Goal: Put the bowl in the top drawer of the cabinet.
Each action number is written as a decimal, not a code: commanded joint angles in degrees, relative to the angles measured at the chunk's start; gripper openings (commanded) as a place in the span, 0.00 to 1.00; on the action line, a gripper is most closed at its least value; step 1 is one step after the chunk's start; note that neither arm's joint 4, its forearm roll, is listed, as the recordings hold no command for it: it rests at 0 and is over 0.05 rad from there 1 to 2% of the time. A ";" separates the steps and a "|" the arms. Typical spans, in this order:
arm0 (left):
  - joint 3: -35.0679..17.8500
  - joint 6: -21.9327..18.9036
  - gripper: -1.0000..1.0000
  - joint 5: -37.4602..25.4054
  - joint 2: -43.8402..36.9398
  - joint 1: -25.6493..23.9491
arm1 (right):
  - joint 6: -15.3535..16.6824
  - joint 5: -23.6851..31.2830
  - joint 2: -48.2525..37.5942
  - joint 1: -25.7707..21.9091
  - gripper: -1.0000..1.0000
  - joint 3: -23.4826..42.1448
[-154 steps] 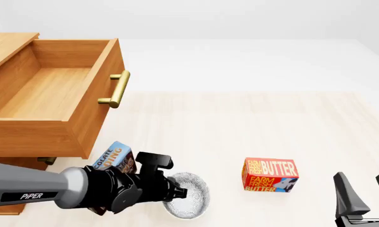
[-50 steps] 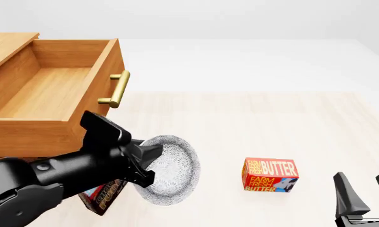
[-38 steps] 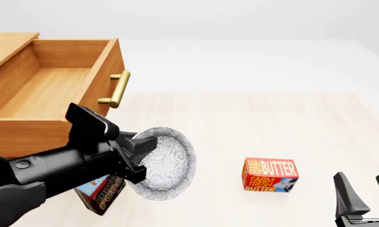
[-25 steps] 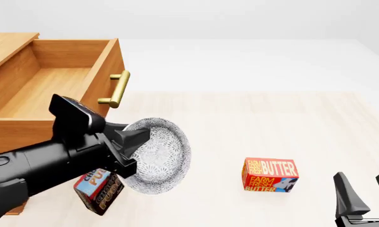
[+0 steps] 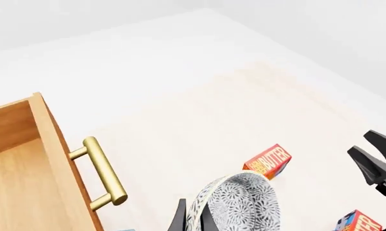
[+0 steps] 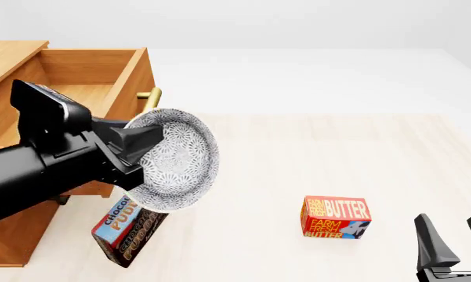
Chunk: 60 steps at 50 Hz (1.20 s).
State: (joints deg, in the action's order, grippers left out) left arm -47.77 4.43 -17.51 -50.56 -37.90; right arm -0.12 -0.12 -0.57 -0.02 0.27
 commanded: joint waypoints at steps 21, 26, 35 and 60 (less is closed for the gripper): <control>-8.71 1.79 0.00 -3.33 0.70 11.11 | 0.02 0.02 0.06 0.00 1.00 -0.04; -10.75 2.10 0.00 -4.06 0.42 12.60 | 0.01 0.02 0.06 0.00 1.00 -0.04; -13.32 4.45 0.00 -4.57 -0.64 16.41 | 0.01 0.02 0.07 0.00 1.00 -0.04; -16.14 12.23 0.00 -5.19 -3.66 24.04 | 0.01 0.02 0.07 0.01 1.00 -0.04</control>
State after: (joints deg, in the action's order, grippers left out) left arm -62.74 13.69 -22.62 -53.33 -17.32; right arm -0.12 -0.12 -0.58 -0.02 0.27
